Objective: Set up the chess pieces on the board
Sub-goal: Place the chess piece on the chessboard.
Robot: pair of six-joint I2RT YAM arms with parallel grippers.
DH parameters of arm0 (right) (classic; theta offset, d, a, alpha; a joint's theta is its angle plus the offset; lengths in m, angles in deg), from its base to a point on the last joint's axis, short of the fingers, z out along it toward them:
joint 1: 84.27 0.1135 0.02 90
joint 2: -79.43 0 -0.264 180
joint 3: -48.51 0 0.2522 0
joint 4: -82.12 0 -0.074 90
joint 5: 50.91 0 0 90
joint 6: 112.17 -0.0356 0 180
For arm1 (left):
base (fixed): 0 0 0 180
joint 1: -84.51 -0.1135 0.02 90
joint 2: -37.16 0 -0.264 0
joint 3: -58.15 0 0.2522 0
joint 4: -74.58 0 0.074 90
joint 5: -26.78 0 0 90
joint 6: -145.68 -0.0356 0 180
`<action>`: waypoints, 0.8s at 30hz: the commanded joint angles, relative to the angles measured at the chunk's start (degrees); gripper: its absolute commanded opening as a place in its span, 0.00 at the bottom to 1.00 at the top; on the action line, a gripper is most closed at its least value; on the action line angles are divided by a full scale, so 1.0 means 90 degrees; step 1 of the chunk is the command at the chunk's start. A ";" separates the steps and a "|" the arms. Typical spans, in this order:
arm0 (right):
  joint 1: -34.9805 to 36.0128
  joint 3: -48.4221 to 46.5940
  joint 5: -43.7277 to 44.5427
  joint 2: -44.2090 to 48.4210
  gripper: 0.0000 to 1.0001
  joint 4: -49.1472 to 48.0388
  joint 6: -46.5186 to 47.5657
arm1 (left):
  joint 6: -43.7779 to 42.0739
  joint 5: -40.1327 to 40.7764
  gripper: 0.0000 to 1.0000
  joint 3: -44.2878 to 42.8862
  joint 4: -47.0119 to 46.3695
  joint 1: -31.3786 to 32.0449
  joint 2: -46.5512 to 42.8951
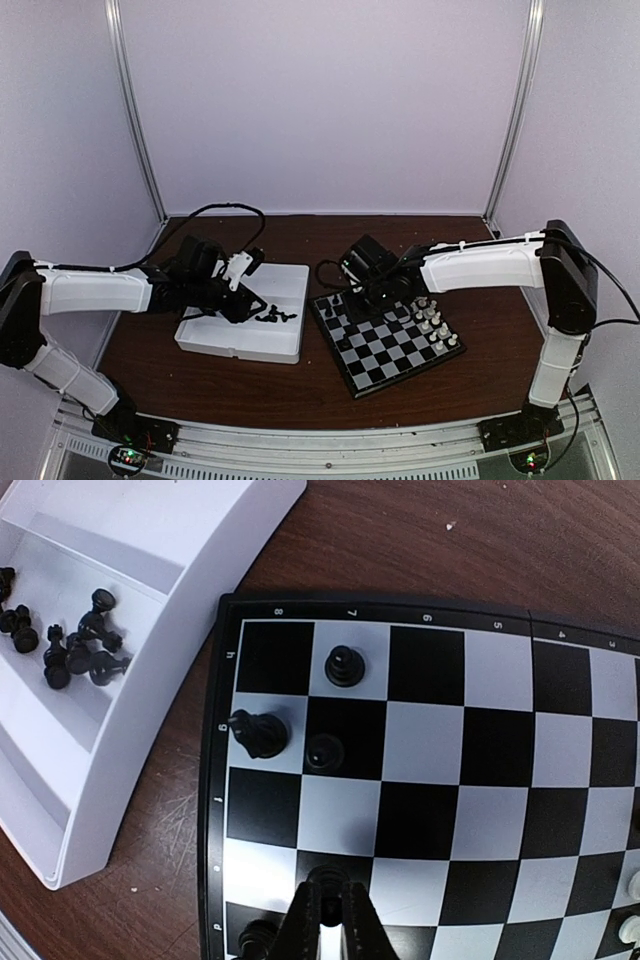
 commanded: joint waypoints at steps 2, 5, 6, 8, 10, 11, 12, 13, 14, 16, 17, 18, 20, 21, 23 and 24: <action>0.0054 -0.0275 0.0375 -0.0158 0.01 -0.0107 0.0089 | 0.0062 0.0077 0.38 -0.0138 -0.0054 0.0036 0.0098; 0.0062 -0.0331 0.0399 -0.0246 0.02 -0.0135 0.0110 | 0.0073 0.0072 0.38 -0.0143 -0.0076 0.0037 0.0142; 0.0063 -0.0362 0.0406 -0.0292 0.02 -0.0132 0.0119 | 0.0074 0.0070 0.38 -0.0157 -0.0083 0.0037 0.0160; 0.0064 -0.0435 0.0418 -0.0372 0.02 -0.0105 0.0131 | 0.0074 0.0054 0.38 -0.0164 -0.0089 0.0032 0.0203; 0.0073 -0.0494 0.0433 -0.0436 0.02 -0.0079 0.0145 | 0.0069 0.0042 0.38 -0.0186 -0.0072 0.0037 0.0240; 0.0068 -0.0505 0.0442 -0.0463 0.02 -0.0081 0.0150 | 0.0068 0.0047 0.38 -0.0187 -0.0070 0.0036 0.0245; 0.0073 -0.0516 0.0451 -0.0483 0.02 -0.0087 0.0154 | 0.0065 0.0051 0.38 -0.0197 -0.0070 0.0037 0.0246; 0.0073 -0.0529 0.0444 -0.0506 0.02 -0.0088 0.0161 | 0.0061 0.0057 0.38 -0.0198 -0.0070 0.0032 0.0260; 0.0073 -0.0539 0.0459 -0.0530 0.02 -0.0080 0.0163 | 0.0063 0.0061 0.38 -0.0197 -0.0070 0.0033 0.0263; 0.0073 -0.0567 0.0461 -0.0583 0.03 -0.0071 0.0175 | 0.0059 0.0052 0.38 -0.0208 -0.0070 0.0037 0.0284; 0.0073 -0.0575 0.0457 -0.0617 0.03 -0.0069 0.0174 | 0.0054 0.0049 0.38 -0.0207 -0.0070 0.0037 0.0294; 0.0073 -0.0579 0.0461 -0.0642 0.03 -0.0068 0.0171 | 0.0047 0.0051 0.38 -0.0202 -0.0070 0.0037 0.0304; 0.0086 -0.0587 0.0466 -0.0674 0.04 -0.0049 0.0180 | 0.0055 0.0044 0.38 -0.0203 -0.0070 0.0032 0.0324; 0.0081 -0.0594 0.0463 -0.0688 0.04 -0.0044 0.0180 | 0.0055 0.0046 0.38 -0.0215 -0.0070 0.0037 0.0334; 0.0083 -0.0606 0.0468 -0.0712 0.05 -0.0056 0.0191 | 0.0055 0.0043 0.38 -0.0219 -0.0070 0.0036 0.0343; 0.0083 -0.0606 0.0469 -0.0722 0.05 -0.0053 0.0195 | 0.0045 0.0049 0.38 -0.0218 -0.0065 0.0037 0.0345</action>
